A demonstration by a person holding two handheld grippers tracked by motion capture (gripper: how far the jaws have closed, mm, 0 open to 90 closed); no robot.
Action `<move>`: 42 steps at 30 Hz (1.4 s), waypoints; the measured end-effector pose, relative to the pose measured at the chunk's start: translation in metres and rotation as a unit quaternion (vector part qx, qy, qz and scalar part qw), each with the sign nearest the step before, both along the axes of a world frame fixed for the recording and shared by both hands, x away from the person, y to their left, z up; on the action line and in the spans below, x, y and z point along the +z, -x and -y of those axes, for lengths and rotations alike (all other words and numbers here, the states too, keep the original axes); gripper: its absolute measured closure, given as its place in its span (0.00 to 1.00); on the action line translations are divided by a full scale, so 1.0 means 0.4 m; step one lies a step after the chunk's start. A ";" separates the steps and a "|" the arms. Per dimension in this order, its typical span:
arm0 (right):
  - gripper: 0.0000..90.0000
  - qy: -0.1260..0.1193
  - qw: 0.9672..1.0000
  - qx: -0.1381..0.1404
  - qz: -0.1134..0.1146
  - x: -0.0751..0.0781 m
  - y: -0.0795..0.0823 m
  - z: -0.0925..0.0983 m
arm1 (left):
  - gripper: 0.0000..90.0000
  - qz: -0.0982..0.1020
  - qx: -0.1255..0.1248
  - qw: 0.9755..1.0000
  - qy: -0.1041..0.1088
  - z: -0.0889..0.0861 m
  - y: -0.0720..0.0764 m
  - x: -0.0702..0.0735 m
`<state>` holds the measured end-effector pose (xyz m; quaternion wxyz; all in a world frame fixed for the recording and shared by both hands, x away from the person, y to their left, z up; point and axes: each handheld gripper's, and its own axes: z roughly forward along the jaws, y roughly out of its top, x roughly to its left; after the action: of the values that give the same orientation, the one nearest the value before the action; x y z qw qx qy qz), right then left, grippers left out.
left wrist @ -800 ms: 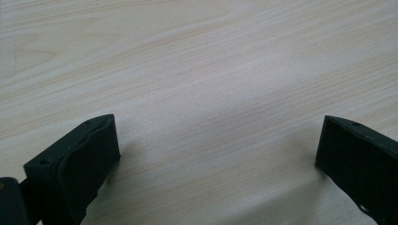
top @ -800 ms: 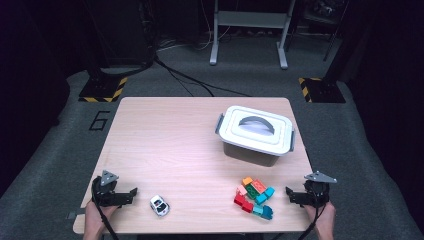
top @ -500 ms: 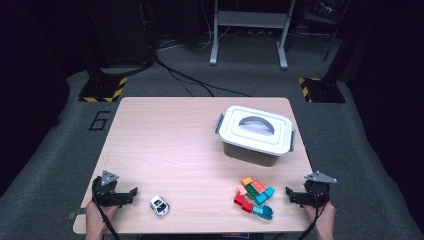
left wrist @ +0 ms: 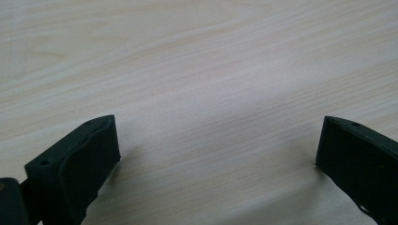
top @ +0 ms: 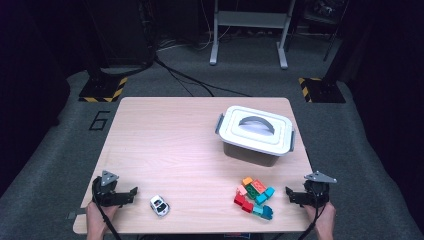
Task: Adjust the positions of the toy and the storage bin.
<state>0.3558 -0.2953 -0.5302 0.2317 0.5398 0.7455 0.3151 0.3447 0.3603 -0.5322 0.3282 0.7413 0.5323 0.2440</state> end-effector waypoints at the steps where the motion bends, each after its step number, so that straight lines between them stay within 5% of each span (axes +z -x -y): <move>1: 0.00 -0.001 1.000 -0.003 -0.001 0.000 0.001 -0.001 | 0.00 0.005 0.002 1.000 0.007 -0.004 0.005 0.003; 6: 0.00 -0.001 1.000 -0.003 0.000 0.000 0.000 -0.001 | 0.00 0.013 0.012 0.999 0.039 -0.019 0.021 0.007; 23: 0.00 0.000 1.000 -0.004 -0.001 0.000 0.000 -0.001 | 0.00 0.030 -0.043 0.998 0.047 0.045 0.082 0.058; 35: 0.00 -0.002 1.000 -0.007 -0.004 0.001 0.001 -0.002 | 0.00 0.038 -0.099 0.992 0.069 0.117 0.117 0.104; 42: 0.00 -0.002 1.000 -0.008 -0.002 0.000 0.001 -0.002 | 0.00 0.031 -0.131 0.989 0.062 0.170 0.127 0.093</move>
<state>0.3554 -0.2947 -0.5302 0.2317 0.5464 0.7412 0.3136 0.2940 0.2924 -0.4949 0.4195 0.7746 0.4343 0.1884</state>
